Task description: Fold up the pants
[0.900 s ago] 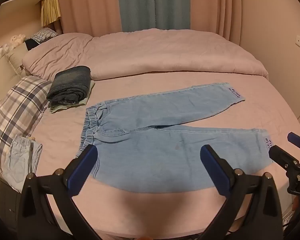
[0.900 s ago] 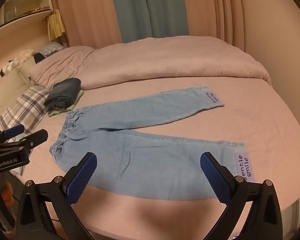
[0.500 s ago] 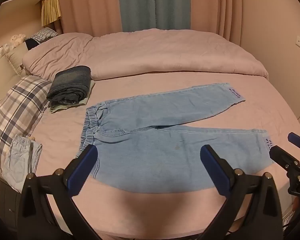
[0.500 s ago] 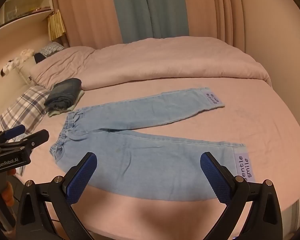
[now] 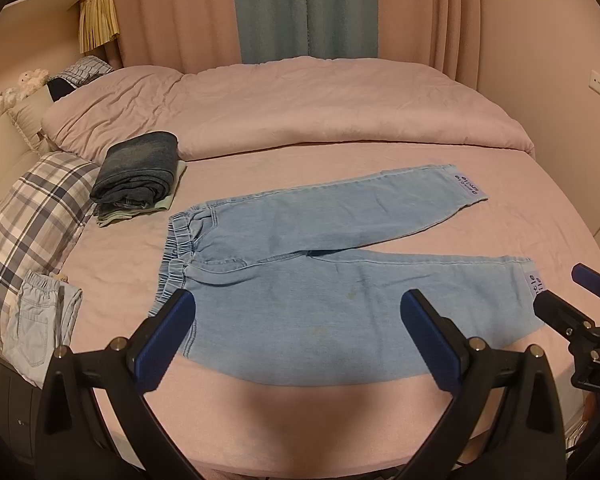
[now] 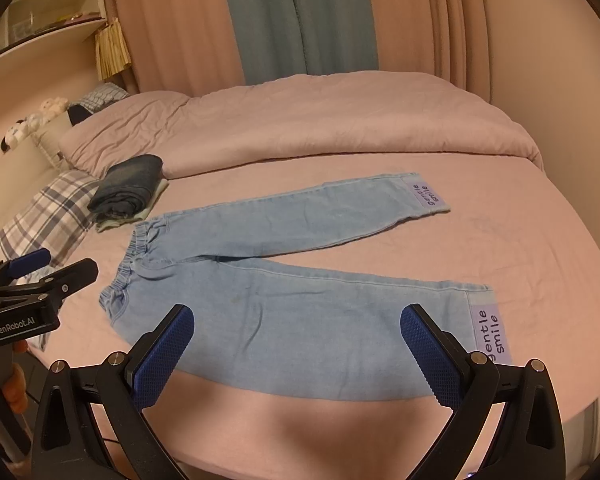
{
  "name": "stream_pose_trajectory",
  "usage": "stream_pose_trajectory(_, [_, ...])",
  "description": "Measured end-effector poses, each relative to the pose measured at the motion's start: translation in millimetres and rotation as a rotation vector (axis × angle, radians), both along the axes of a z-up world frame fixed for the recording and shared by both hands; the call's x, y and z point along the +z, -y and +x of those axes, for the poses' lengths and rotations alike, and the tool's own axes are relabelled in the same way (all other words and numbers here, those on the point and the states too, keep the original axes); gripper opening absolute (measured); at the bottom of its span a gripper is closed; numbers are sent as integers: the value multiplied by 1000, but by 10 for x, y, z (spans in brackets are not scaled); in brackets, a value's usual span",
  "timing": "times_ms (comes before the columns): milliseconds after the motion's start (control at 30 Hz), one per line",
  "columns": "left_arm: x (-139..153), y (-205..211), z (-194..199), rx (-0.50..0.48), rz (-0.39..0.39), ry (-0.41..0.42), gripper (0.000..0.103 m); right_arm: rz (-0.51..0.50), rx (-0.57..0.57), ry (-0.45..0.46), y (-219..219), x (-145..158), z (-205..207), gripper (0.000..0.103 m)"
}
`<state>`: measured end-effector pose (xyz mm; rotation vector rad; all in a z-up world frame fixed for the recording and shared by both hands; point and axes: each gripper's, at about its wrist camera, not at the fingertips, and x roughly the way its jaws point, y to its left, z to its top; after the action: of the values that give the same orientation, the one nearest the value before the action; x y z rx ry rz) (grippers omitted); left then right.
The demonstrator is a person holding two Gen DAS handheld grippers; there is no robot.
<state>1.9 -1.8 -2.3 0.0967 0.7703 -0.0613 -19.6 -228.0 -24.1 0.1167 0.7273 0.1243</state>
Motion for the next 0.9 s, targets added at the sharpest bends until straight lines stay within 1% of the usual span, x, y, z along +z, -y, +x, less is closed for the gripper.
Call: stream_pose_trajectory(900, [-4,15,-8,-4,5,2,103,0,-3,0,-4,5,-4,103])
